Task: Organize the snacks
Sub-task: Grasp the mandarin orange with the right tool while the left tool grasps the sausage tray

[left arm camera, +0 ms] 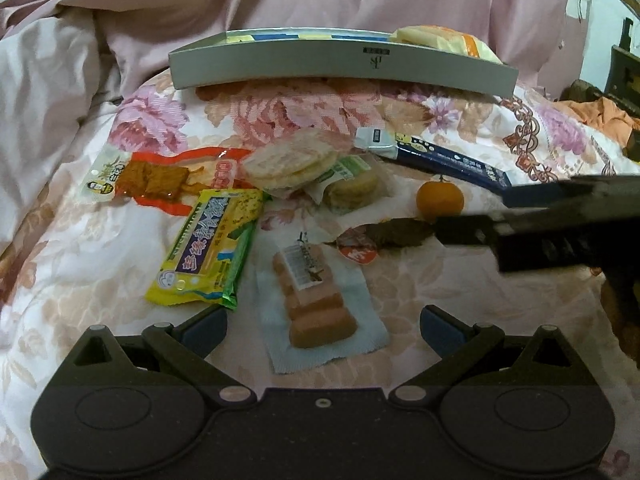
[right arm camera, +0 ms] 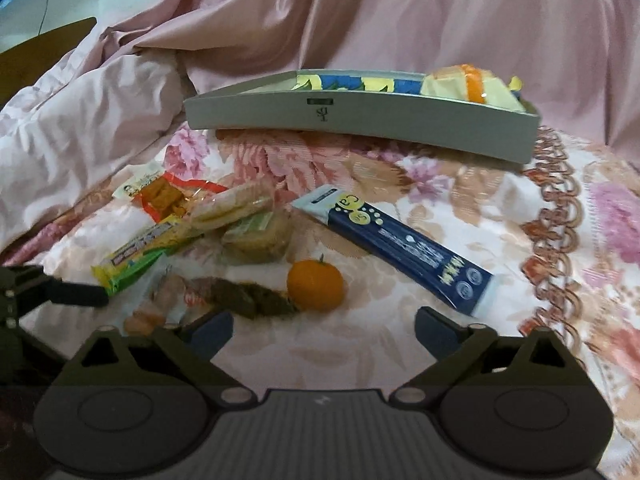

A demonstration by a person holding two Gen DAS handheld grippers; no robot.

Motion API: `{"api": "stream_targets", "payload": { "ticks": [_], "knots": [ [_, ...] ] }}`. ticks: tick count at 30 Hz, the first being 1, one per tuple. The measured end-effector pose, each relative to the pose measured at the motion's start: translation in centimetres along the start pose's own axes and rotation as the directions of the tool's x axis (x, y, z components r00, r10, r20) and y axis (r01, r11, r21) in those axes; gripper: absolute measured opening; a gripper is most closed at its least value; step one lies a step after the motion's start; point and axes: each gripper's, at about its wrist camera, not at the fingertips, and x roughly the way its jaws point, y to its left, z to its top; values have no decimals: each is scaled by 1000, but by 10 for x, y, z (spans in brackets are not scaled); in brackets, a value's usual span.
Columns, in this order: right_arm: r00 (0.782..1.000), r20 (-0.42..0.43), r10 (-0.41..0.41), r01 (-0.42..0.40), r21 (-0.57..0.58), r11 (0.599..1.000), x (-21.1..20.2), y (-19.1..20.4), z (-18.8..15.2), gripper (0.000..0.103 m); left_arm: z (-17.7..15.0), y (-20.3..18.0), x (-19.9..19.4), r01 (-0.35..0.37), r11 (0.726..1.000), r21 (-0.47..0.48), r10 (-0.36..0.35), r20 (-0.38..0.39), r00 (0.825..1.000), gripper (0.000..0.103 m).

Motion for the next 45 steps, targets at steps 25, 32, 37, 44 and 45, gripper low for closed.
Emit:
{"api": "stream_targets", "payload": {
  "ticks": [25, 32, 37, 44, 45],
  "knots": [
    [998, 21, 53, -54, 40, 998, 12, 3, -4, 39, 0, -2, 6, 4, 1000, -5, -4, 32, 999, 69],
    [999, -4, 54, -54, 13, 998, -14, 6, -19, 39, 1, -2, -1, 34, 999, -21, -35, -22, 999, 68],
    [999, -22, 40, -40, 2, 999, -32, 8, -27, 39, -1, -7, 1, 29, 999, 13, -29, -34, 999, 74],
    [999, -21, 35, -35, 35, 999, -48, 8, -33, 39, 4, -10, 9, 32, 999, 39, -30, -42, 999, 83],
    [999, -20, 37, -36, 40, 999, -48, 9, -34, 39, 4, -11, 10, 31, 999, 41, -29, -43, 999, 83]
  ]
}}
